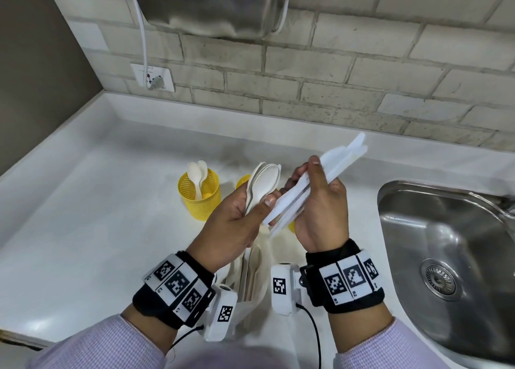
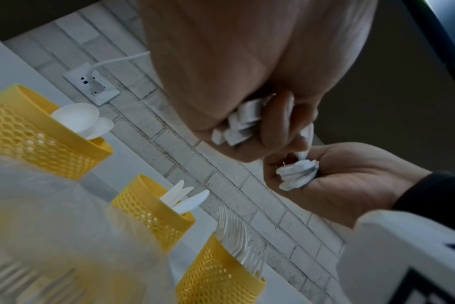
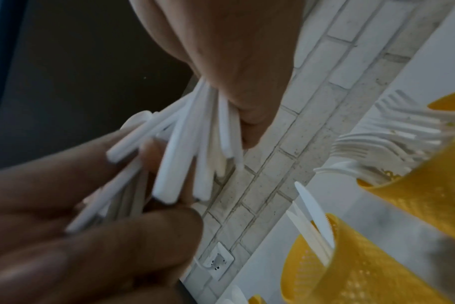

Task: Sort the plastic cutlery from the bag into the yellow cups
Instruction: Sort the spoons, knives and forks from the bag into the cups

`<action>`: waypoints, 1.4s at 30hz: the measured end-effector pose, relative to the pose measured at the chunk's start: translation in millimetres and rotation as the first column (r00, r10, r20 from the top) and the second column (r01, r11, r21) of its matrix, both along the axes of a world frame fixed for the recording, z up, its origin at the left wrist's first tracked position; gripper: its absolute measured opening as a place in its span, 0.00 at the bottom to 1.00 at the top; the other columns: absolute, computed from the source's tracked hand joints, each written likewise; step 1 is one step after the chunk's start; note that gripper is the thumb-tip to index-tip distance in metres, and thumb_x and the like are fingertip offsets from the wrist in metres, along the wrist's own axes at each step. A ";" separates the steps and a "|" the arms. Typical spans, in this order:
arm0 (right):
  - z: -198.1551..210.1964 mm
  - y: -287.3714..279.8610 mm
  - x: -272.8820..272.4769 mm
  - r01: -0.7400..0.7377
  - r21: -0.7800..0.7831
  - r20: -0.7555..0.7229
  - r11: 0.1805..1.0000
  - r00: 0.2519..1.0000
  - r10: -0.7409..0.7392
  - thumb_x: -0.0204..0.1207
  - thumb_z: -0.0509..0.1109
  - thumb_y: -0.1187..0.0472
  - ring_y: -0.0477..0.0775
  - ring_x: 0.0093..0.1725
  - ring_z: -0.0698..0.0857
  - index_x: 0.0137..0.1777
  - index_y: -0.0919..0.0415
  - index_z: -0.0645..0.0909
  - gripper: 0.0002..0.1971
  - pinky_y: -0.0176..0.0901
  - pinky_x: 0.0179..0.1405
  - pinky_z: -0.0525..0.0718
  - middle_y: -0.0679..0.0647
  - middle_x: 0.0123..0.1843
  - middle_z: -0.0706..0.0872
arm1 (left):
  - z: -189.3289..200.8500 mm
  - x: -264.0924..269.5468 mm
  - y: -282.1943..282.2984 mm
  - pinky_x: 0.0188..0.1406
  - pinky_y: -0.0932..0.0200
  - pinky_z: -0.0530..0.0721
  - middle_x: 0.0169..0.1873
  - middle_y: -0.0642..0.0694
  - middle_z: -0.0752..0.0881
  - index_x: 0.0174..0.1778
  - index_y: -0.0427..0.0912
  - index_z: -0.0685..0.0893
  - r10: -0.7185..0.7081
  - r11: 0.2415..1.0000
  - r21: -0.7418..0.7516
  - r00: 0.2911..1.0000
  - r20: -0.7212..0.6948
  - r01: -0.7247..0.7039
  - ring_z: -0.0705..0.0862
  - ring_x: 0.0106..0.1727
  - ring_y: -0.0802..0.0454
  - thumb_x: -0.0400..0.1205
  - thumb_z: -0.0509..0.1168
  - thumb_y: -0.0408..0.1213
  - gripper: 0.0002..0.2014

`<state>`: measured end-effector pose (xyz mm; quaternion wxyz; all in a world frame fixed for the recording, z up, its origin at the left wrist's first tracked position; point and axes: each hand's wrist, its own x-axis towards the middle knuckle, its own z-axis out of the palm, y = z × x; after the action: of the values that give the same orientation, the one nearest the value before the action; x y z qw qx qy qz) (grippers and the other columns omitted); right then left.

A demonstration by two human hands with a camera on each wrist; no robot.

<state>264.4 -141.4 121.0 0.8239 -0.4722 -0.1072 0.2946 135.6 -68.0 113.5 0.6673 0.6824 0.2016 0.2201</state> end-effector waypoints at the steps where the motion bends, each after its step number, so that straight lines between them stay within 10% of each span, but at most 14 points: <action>1: 1.7 -0.1 1.8 0.024 0.039 -0.055 0.999 0.998 -0.022 0.90 0.63 0.56 0.61 0.36 0.86 0.40 0.61 0.78 0.16 0.53 0.42 0.85 0.57 0.34 0.83 | 0.4 -0.5 -0.4 0.17 0.64 0.64 0.27 0.50 0.80 0.56 0.49 0.82 -0.002 1.000 -0.014 1.000 0.002 0.002 0.65 0.19 0.53 0.88 0.61 0.44 0.06; 6: 14.0 -2.6 6.6 0.190 0.168 -0.104 0.967 0.979 -0.175 0.91 0.62 0.53 0.55 0.23 0.76 0.43 0.57 0.74 0.14 0.48 0.31 0.83 0.55 0.29 0.74 | -1.0 0.1 2.4 0.21 0.59 0.58 0.25 0.50 0.72 0.43 0.44 0.75 0.037 0.985 -0.168 0.996 -0.080 -0.050 0.63 0.21 0.53 0.91 0.59 0.45 0.13; 14: 33.1 -8.0 -13.5 0.138 0.174 0.423 0.975 0.884 -0.200 0.81 0.71 0.51 0.49 0.17 0.69 0.31 0.47 0.78 0.16 0.45 0.25 0.72 0.45 0.19 0.71 | 0.2 6.2 -0.9 0.45 0.46 0.94 0.44 0.33 0.92 0.63 0.34 0.75 -0.048 0.831 -0.555 0.998 -0.028 0.025 0.94 0.44 0.36 0.93 0.56 0.45 0.16; 19: 16.7 -0.6 -24.2 0.044 -0.012 0.487 0.999 0.873 -0.032 0.84 0.70 0.50 0.56 0.20 0.72 0.28 0.65 0.71 0.26 0.46 0.25 0.74 0.60 0.19 0.69 | 1.3 7.0 1.4 0.52 0.42 0.93 0.51 0.25 0.89 0.60 0.34 0.78 -0.043 0.748 -0.661 0.998 0.034 0.055 0.93 0.49 0.33 0.91 0.59 0.45 0.15; 22: 12.9 0.0 -24.8 0.007 -0.030 0.457 1.000 0.890 0.007 0.87 0.65 0.52 0.55 0.20 0.67 0.28 0.63 0.66 0.26 0.49 0.22 0.67 0.55 0.20 0.66 | -1.5 4.4 3.1 0.52 0.41 0.93 0.50 0.32 0.90 0.62 0.34 0.79 -0.069 0.831 -0.554 0.998 -0.010 0.052 0.93 0.48 0.36 0.92 0.57 0.45 0.16; 26: 11.2 -0.9 -12.0 0.076 -0.067 0.460 0.995 0.887 -0.037 0.83 0.72 0.54 0.51 0.20 0.69 0.34 0.57 0.76 0.16 0.45 0.23 0.68 0.49 0.22 0.71 | -9.4 2.0 7.2 0.24 0.56 0.79 0.35 0.52 0.87 0.59 0.48 0.79 0.018 0.997 -0.069 0.992 -0.123 -0.027 0.82 0.27 0.50 0.93 0.57 0.46 0.08; 29: 6.8 -0.9 -3.4 0.116 -0.234 0.587 0.965 0.809 0.045 0.77 0.80 0.56 0.47 0.25 0.75 0.44 0.59 0.85 0.09 0.39 0.29 0.77 0.48 0.25 0.76 | -13.0 2.0 12.9 0.41 0.59 0.83 0.41 0.64 0.88 0.69 0.56 0.80 0.025 0.987 0.163 0.997 -0.073 -0.013 0.86 0.39 0.67 0.93 0.59 0.46 0.10; 31: 2.2 -1.2 -3.0 0.100 -0.294 0.598 0.951 0.795 0.101 0.77 0.81 0.60 0.45 0.24 0.74 0.45 0.58 0.86 0.06 0.36 0.29 0.76 0.43 0.22 0.75 | -12.8 2.1 12.0 0.64 0.52 0.83 0.61 0.59 0.90 0.77 0.55 0.77 0.008 0.975 0.221 0.999 -0.048 0.003 0.87 0.63 0.61 0.92 0.59 0.49 0.17; 35: -3.9 -1.6 -4.4 0.111 -0.265 0.587 0.958 0.806 0.069 0.78 0.80 0.62 0.46 0.24 0.73 0.44 0.56 0.87 0.04 0.39 0.30 0.74 0.41 0.22 0.74 | -11.7 -1.5 8.2 0.36 0.55 0.74 0.34 0.48 0.80 0.49 0.56 0.78 0.054 0.967 0.250 0.999 -0.001 -0.052 0.76 0.31 0.54 0.92 0.56 0.48 0.08; 42: -9.5 -0.5 -2.7 0.126 -0.210 0.564 0.970 0.825 0.015 0.79 0.79 0.61 0.47 0.27 0.76 0.42 0.53 0.86 0.06 0.41 0.34 0.76 0.41 0.25 0.77 | -10.1 -1.2 7.7 0.40 0.44 0.82 0.36 0.43 0.84 0.53 0.45 0.76 0.133 0.912 0.391 0.991 0.014 -0.127 0.82 0.37 0.44 0.91 0.58 0.49 0.11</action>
<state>261.6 -141.9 111.5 0.7012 -0.6362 -0.2948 0.1292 134.4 -60.3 103.4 0.5002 0.7883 0.2029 0.2953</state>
